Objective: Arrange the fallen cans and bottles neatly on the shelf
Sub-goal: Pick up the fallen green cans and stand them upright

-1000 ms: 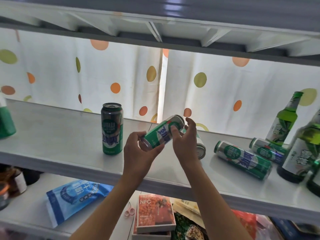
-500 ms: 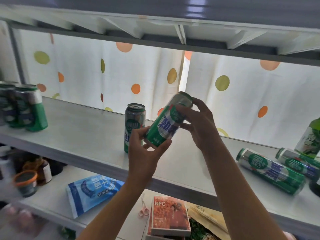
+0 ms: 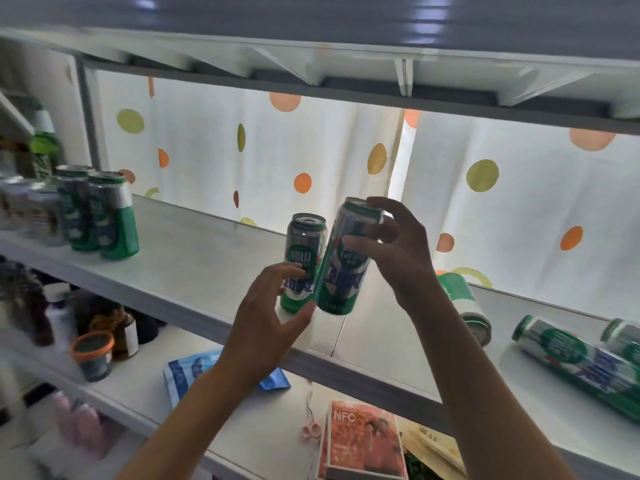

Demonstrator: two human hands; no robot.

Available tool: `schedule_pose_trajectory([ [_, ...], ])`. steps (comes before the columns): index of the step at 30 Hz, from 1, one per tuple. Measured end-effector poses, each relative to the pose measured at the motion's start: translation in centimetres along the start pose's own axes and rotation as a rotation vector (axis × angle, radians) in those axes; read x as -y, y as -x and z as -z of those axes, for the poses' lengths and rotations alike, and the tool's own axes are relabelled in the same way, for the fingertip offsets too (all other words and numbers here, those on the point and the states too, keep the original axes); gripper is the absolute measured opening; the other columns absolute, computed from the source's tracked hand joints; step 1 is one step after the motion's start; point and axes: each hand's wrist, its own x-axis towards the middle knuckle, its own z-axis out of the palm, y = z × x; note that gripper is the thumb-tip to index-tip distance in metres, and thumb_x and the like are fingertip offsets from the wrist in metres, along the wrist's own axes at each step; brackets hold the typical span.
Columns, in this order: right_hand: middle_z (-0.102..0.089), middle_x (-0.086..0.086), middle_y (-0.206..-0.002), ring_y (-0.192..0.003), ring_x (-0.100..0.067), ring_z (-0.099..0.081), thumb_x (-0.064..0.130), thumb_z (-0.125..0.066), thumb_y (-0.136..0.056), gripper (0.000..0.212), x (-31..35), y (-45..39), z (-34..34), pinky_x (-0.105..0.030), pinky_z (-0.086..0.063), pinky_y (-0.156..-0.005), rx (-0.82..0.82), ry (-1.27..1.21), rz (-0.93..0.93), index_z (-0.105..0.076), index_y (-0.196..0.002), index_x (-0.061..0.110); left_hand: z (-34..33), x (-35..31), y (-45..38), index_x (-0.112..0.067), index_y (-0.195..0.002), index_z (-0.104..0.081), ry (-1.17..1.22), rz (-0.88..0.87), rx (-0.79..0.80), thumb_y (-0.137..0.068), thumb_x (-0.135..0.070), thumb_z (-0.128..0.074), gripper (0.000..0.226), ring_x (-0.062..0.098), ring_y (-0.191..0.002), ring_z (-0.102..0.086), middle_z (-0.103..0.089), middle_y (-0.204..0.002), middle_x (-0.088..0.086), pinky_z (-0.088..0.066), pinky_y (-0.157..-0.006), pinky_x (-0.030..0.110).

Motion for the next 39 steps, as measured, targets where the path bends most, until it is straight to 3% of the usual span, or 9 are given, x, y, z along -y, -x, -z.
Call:
schedule_pose_trajectory([
  [4,-0.073,0.005,-0.102,-0.091,-0.006,-0.069,-0.001,-0.083,-0.067,0.058,-1.3,0.1,-1.2,-0.013,-0.050,-0.066,0.021,0.069,0.015,-0.060,-0.114,0.024,0.7,1.7,-0.3,-0.023,-0.120,-0.053,-0.124,-0.023,0.013,-0.083,-0.014,-0.071,0.042,0.006,-0.118,-0.050,-0.053,-0.129,-0.011,-0.046,-0.099,0.033],
  [11,-0.070,0.007,-0.108,-0.098,-0.006,-0.066,0.003,-0.085,-0.067,0.065,-3.3,0.1,-1.8,-0.007,-0.047,-0.063,-0.010,0.148,0.003,-0.056,-0.119,0.027,1.4,3.9,-1.0,-0.024,-0.122,-0.051,-0.306,-0.050,0.065,-0.082,-0.015,-0.073,0.046,0.008,-0.124,-0.045,-0.049,-0.136,-0.007,-0.033,-0.101,0.018],
  [18,-0.067,0.011,-0.113,-0.095,0.012,-0.061,0.008,-0.085,-0.070,0.076,-4.7,0.6,-2.2,0.001,-0.045,-0.067,-0.050,0.172,0.011,-0.046,-0.132,0.029,0.6,3.3,-0.3,-0.018,-0.117,-0.056,-0.273,-0.120,0.065,-0.084,-0.011,-0.067,0.035,0.009,-0.101,-0.052,-0.055,-0.118,-0.007,-0.050,-0.086,0.030],
  [20,-0.068,0.005,-0.116,-0.100,0.003,-0.063,0.008,-0.084,-0.071,0.082,-5.0,0.6,-2.2,-0.006,-0.050,-0.075,-0.044,0.166,0.013,-0.040,-0.138,0.028,0.1,2.9,-0.2,-0.019,-0.115,-0.056,-0.258,-0.136,0.088,-0.084,-0.015,-0.063,0.032,0.008,-0.099,-0.052,-0.055,-0.117,-0.008,-0.050,-0.084,0.029],
  [24,-0.067,-0.001,-0.119,-0.111,-0.014,-0.063,0.010,-0.084,-0.071,0.083,-5.3,0.8,-2.0,-0.043,-0.051,-0.100,-0.008,0.163,0.017,-0.039,-0.139,0.026,-1.0,1.8,0.0,-0.025,-0.113,-0.052,-0.157,-0.097,0.100,-0.084,-0.015,-0.066,0.034,0.003,-0.097,-0.053,-0.054,-0.112,-0.012,-0.051,-0.083,0.023],
  [28,-0.052,0.008,-0.139,-0.128,-0.006,-0.047,0.016,-0.083,-0.076,0.083,-5.0,1.4,-0.8,-0.020,-0.036,-0.104,-0.003,0.233,0.051,-0.035,-0.143,0.026,-2.3,-0.2,0.2,-0.020,-0.113,-0.055,-0.061,-0.091,0.116,-0.084,-0.013,-0.066,0.032,0.006,-0.099,-0.055,-0.056,-0.114,-0.008,-0.048,-0.082,0.012],
  [32,-0.049,0.019,-0.129,-0.118,0.005,-0.049,0.024,-0.079,-0.082,0.065,-4.9,2.3,1.7,-0.002,-0.037,-0.092,-0.132,0.347,0.127,-0.045,-0.137,0.024,-4.5,-1.7,0.4,-0.030,-0.114,-0.049,-0.057,-0.151,0.162,-0.084,-0.019,-0.066,0.036,0.000,-0.103,-0.050,-0.054,-0.121,-0.013,-0.044,-0.084,0.008],
  [35,-0.053,0.021,-0.125,-0.110,0.009,-0.052,0.024,-0.075,-0.086,0.051,-5.3,3.3,4.4,-0.001,-0.036,-0.091,-0.218,0.471,0.158,-0.051,-0.131,0.023,-6.7,-2.9,0.2,-0.031,-0.116,-0.050,-0.010,-0.195,0.213,-0.087,-0.025,-0.064,0.033,0.001,-0.102,-0.053,-0.053,-0.120,-0.015,-0.048,-0.084,0.014],
  [39,-0.058,0.009,-0.131,-0.116,-0.002,-0.053,0.017,-0.073,-0.087,0.047,-5.4,4.5,8.3,-0.012,-0.040,-0.098,-0.277,0.551,0.126,-0.053,-0.129,0.020,-9.6,-4.4,-0.2,-0.022,-0.113,-0.057,0.022,-0.285,0.235,-0.088,-0.021,-0.061,0.025,0.003,-0.096,-0.056,-0.056,-0.115,-0.010,-0.052,-0.080,0.019],
])
